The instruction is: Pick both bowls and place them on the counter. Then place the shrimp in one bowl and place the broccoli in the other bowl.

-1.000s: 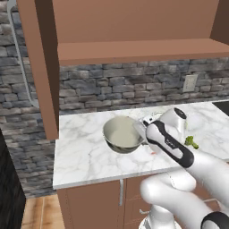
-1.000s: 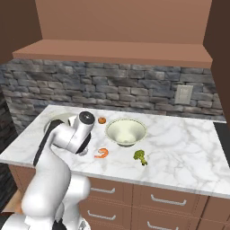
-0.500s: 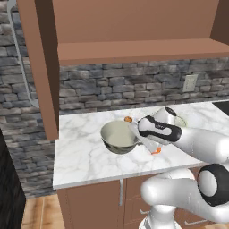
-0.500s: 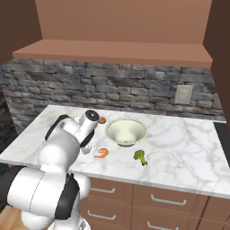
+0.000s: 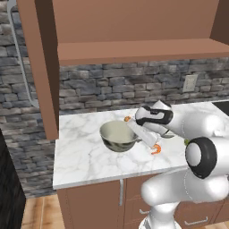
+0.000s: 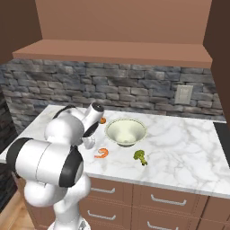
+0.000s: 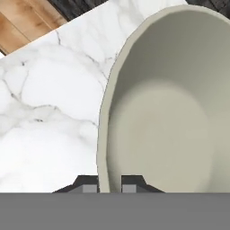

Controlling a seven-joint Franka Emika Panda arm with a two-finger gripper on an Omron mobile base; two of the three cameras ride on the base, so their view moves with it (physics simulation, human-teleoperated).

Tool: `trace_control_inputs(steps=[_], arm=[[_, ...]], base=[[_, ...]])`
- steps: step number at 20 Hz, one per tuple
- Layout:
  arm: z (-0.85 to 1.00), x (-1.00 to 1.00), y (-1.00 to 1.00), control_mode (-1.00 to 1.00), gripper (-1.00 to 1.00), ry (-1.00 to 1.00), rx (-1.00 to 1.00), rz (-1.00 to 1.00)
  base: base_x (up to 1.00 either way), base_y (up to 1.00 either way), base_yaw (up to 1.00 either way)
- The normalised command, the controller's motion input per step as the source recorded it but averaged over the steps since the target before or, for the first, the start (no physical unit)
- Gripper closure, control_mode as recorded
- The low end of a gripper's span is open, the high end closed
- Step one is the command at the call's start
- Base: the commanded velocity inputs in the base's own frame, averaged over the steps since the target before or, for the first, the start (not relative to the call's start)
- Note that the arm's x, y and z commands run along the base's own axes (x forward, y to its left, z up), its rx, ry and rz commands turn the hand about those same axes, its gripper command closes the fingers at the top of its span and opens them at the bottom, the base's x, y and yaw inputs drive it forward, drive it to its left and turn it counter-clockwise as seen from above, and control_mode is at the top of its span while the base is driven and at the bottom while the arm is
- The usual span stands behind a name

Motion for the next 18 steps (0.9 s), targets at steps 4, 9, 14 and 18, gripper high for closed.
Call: trace_control_inputs(steps=[4, 9, 14, 18], arm=[[-0.37, 0.00, 0.01, -1.00, 1.00, 0.01, 0.00, 0.05], [-0.17, -0.03, 0.07, -1.00, -1.00, 0.00, 0.00, 0.03], [0.11, -0.19, 0.01, -1.00, -1.00, 0.00, 0.00, 0.01], [0.14, -0.33, -0.01, -1.00, -1.00, 0.00, 0.00, 0.00]], base=[[0.00, 0.00, 0.00], [0.00, 0.00, 0.00], [0.00, 0.00, 0.00], [0.00, 0.00, 0.00]])
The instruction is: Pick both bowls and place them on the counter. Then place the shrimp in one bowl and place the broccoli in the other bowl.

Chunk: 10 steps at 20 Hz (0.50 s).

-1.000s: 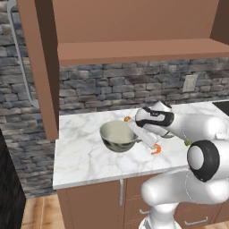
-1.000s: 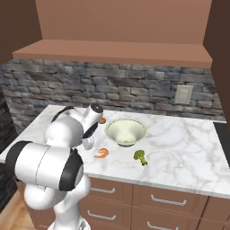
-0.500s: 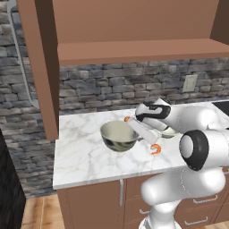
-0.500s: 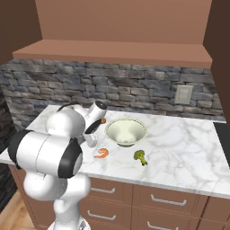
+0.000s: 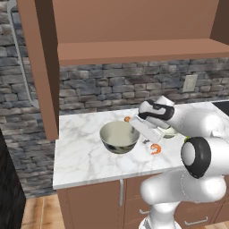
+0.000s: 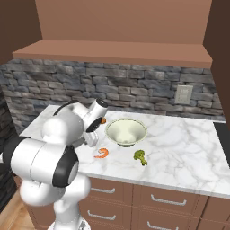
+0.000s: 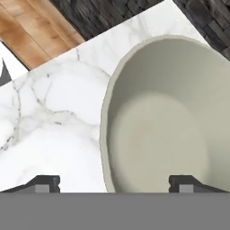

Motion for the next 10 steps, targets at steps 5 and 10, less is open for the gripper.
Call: trace_control_inputs(steps=[5, 10], arm=[[0.20, -0.43, -0.21, -1.00, -1.00, 0.00, 0.00, -0.04], [0.07, -0.44, -0.29, -1.00, -1.00, 0.00, 0.00, -0.09]], base=[[0.00, 0.00, 0.00], [0.00, 0.00, 0.00]])
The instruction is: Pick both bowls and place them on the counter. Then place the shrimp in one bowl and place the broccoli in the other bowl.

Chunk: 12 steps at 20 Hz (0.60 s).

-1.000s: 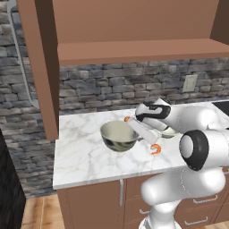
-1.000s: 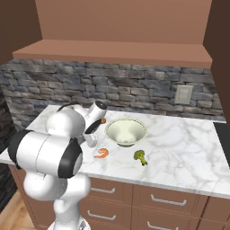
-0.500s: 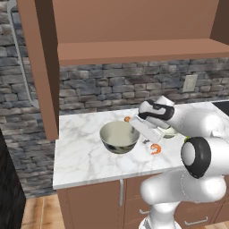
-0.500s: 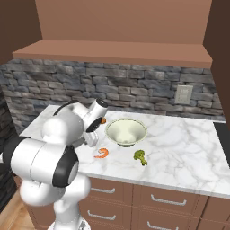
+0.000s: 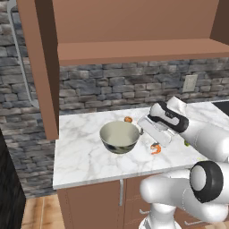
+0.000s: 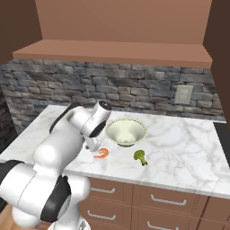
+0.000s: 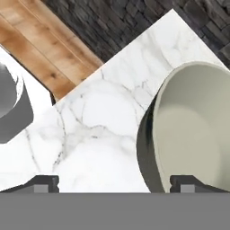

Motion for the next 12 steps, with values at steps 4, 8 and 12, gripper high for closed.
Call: trace_control_inputs(steps=[4, 8, 12], arm=[[0.00, -0.43, -0.37, -1.00, -1.00, 0.02, 0.00, -0.14], [0.00, -0.34, -0.44, -1.00, -1.00, 0.04, 0.00, -0.15], [0.00, -0.16, -0.39, -1.00, -1.00, 0.06, 0.00, -0.14]], base=[[0.00, 0.00, 0.00], [0.00, 0.00, 0.00], [0.00, 0.00, 0.00]])
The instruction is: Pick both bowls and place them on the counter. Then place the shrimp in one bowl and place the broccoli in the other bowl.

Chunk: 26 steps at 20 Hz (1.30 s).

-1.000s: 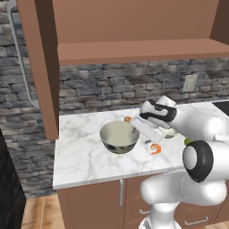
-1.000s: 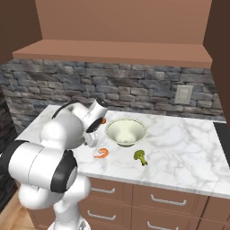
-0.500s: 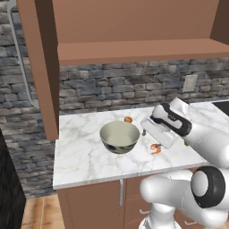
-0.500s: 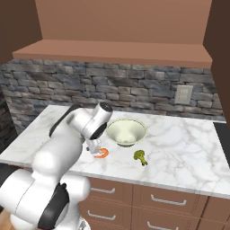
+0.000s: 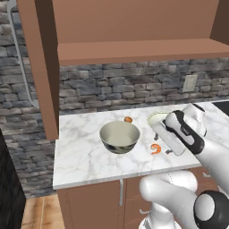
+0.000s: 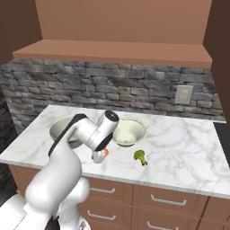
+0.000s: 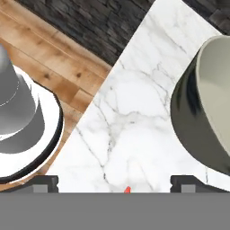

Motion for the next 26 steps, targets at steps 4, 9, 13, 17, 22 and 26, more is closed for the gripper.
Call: trace_control_inputs(steps=[4, 9, 13, 17, 22, 26], arm=[[-0.05, 0.06, -0.14, -1.00, -1.00, 0.09, -0.06, -0.08], [-0.09, 0.34, 0.00, -1.00, -1.00, 0.11, -0.09, -0.01], [-0.07, 0.33, -0.05, -1.00, -1.00, 0.09, -0.08, 0.00], [-0.14, 0.23, -0.10, -1.00, -1.00, 0.09, -0.07, 0.00], [-0.19, 0.18, -0.07, -1.00, -1.00, 0.10, -0.07, 0.00], [-0.16, 0.17, -0.06, -1.00, -1.00, 0.09, -0.06, 0.00]], base=[[0.00, 0.00, 0.00], [0.00, 0.00, 0.00], [0.00, 0.00, 0.00], [0.00, 0.00, 0.00], [0.00, 0.00, 0.00], [0.00, 0.00, 0.00]])
